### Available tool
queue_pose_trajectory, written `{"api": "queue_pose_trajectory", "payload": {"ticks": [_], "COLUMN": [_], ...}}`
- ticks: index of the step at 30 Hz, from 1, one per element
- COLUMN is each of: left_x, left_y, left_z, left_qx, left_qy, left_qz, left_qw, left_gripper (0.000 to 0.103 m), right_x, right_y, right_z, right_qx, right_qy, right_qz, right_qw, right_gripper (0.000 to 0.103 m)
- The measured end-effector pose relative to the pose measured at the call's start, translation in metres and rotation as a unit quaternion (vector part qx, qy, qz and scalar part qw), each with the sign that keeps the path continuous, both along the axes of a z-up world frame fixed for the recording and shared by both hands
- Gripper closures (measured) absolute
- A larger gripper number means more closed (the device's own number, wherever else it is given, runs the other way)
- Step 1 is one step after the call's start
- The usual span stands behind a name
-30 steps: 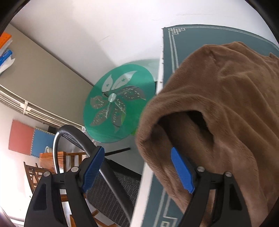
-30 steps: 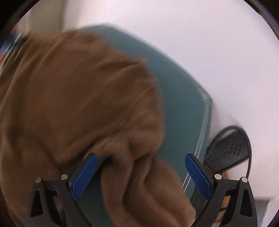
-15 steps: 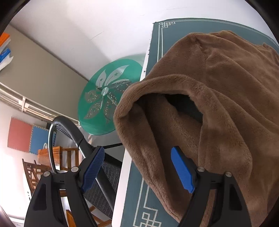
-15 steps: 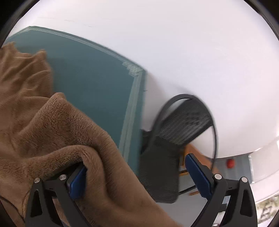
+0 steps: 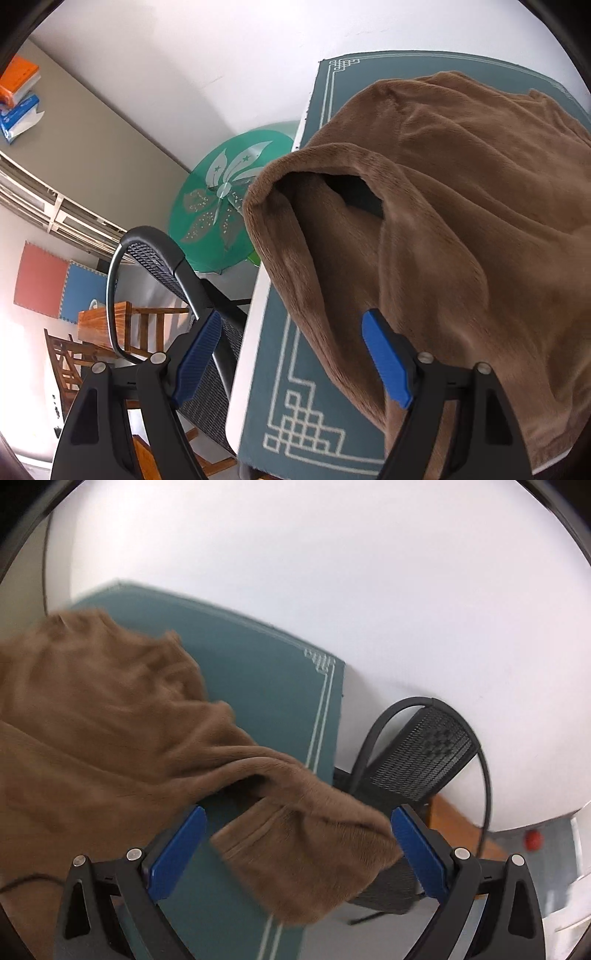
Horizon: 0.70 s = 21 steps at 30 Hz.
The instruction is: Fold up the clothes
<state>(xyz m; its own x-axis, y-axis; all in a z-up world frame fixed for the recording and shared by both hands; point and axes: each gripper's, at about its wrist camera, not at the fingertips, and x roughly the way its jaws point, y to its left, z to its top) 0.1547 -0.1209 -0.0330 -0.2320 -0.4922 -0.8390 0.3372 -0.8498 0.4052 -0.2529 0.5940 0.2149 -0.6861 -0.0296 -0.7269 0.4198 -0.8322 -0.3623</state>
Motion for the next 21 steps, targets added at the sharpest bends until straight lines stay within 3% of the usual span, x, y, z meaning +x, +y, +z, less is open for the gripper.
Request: {"api": "queue_pose_trajectory", "payload": {"ticks": [6,16,18,21], "left_x": [0.031,0.08,0.087,0.097], "left_y": [0.031,0.04,0.037,0.035], "left_z": [0.003,-0.003,-0.005,-0.007], "left_qx": [-0.002,0.009,0.012,0.02], "left_qy": [0.002,-0.002,-0.002,0.001], "left_qz": [-0.031,-0.013,-0.002,0.01], "left_qw": [0.9995,0.9999,0.9999,0.9998], "left_gripper": [0.02,0.02,0.02,0.02], "right_x": [0.034,0.081,0.087,0.102], "right_y": [0.038,0.104,0.11,0.099], "right_z": [0.026,0.083,0.084,0.062], "right_qx": [-0.08,-0.2,-0.216,-0.197], "right_qy": [-0.005,0.022,0.006,-0.032], "right_qz": [0.024,-0.008,-0.012,0.015], "right_qw": [0.996,0.979,0.976,0.98], "right_gripper": [0.002,0.001,0.001,0.001]}}
